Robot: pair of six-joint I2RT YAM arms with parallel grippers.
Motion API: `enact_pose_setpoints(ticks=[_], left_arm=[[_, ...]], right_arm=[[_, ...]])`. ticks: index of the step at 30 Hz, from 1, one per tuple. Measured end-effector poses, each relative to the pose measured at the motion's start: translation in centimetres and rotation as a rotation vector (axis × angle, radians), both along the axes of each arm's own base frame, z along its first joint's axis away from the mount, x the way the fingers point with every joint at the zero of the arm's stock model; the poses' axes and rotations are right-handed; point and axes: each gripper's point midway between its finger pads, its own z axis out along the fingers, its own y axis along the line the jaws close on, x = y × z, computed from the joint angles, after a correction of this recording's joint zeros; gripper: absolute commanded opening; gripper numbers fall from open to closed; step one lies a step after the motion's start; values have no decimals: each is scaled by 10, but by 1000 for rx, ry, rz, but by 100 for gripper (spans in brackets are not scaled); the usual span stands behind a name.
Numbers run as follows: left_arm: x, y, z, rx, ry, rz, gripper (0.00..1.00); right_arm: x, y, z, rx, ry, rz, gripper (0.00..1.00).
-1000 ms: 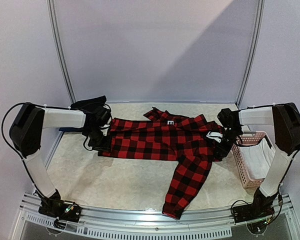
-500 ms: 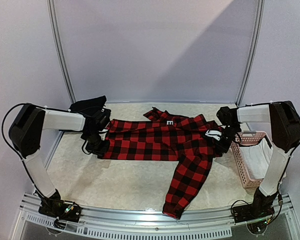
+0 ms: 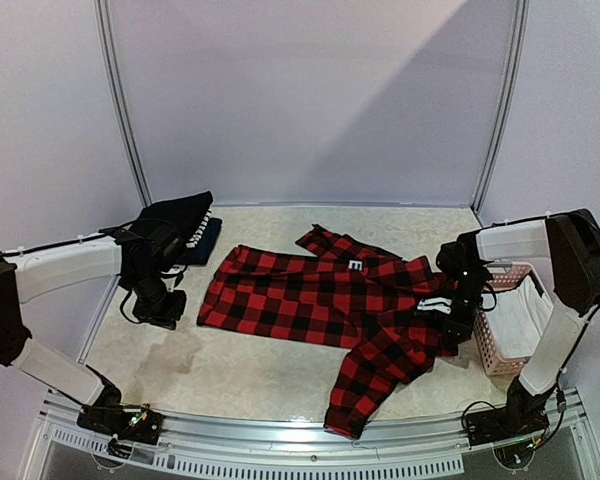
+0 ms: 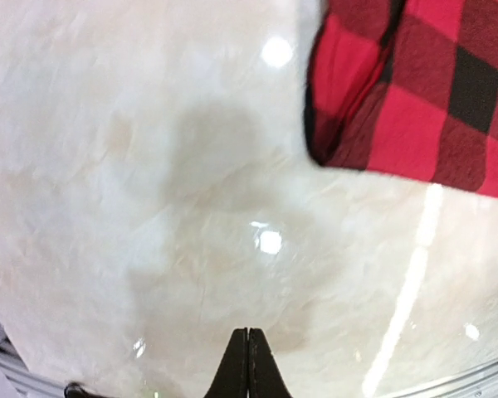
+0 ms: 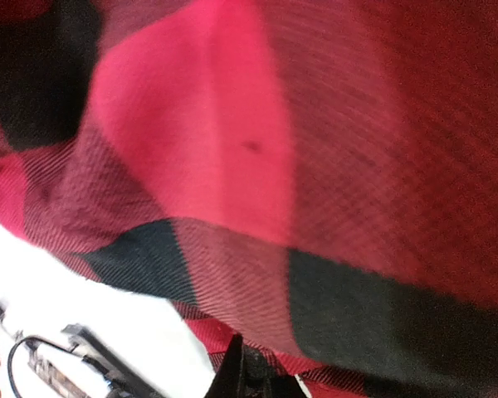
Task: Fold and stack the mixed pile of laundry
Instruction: Adjust the rectangle-folded shirt at the center of the board.
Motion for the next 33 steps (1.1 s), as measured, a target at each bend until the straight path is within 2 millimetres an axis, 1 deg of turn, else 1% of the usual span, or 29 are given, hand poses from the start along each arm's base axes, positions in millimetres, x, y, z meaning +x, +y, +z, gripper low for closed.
enact_pose_setpoints(ticks=[2, 3, 4, 5, 6, 9, 11, 15, 16, 18, 19, 20, 21, 24, 26, 28, 33], left_arm=[[-8, 4, 2, 5, 14, 15, 0], [-13, 5, 3, 4, 23, 22, 0], [-15, 5, 3, 0, 30, 27, 2], [-17, 5, 4, -4, 32, 30, 9], [-17, 4, 5, -6, 32, 31, 20], [-11, 0, 10, -14, 13, 22, 34], [1, -5, 17, -22, -19, 13, 38], [43, -25, 30, -48, -93, -23, 41], [52, -31, 29, -56, -98, -30, 42], [67, -42, 19, -71, -94, -40, 43], [70, -46, 13, -78, -82, -43, 44], [73, -49, 4, -82, -66, -46, 48], [72, -52, -5, -87, -41, -48, 50], [70, -56, -24, -93, 14, -55, 50], [70, -57, -29, -93, 25, -57, 48], [71, -56, -33, -83, 25, -61, 44], [73, -53, -40, -64, 18, -76, 26]], right_arm=[[-22, 1, 3, -5, 44, 38, 15], [-27, 3, 4, -4, 52, 55, 21], [-31, 4, 6, -4, 62, 64, 27], [-35, 4, 9, -5, 69, 70, 31], [-36, 3, 11, -5, 73, 72, 34], [-37, 1, 20, -7, 78, 63, 43], [-28, 2, 33, 1, 61, 52, 49], [15, 14, 73, 74, -90, 26, 53], [23, 16, 82, 87, -126, 22, 54], [33, 19, 95, 104, -173, 13, 55], [35, 20, 99, 110, -185, 7, 56], [36, 21, 102, 116, -193, 4, 57], [37, 22, 104, 123, -197, -2, 59], [35, 23, 108, 127, -196, -17, 60], [34, 23, 109, 127, -197, -26, 60], [33, 23, 112, 128, -202, -33, 61], [35, 24, 119, 136, -221, -49, 61]])
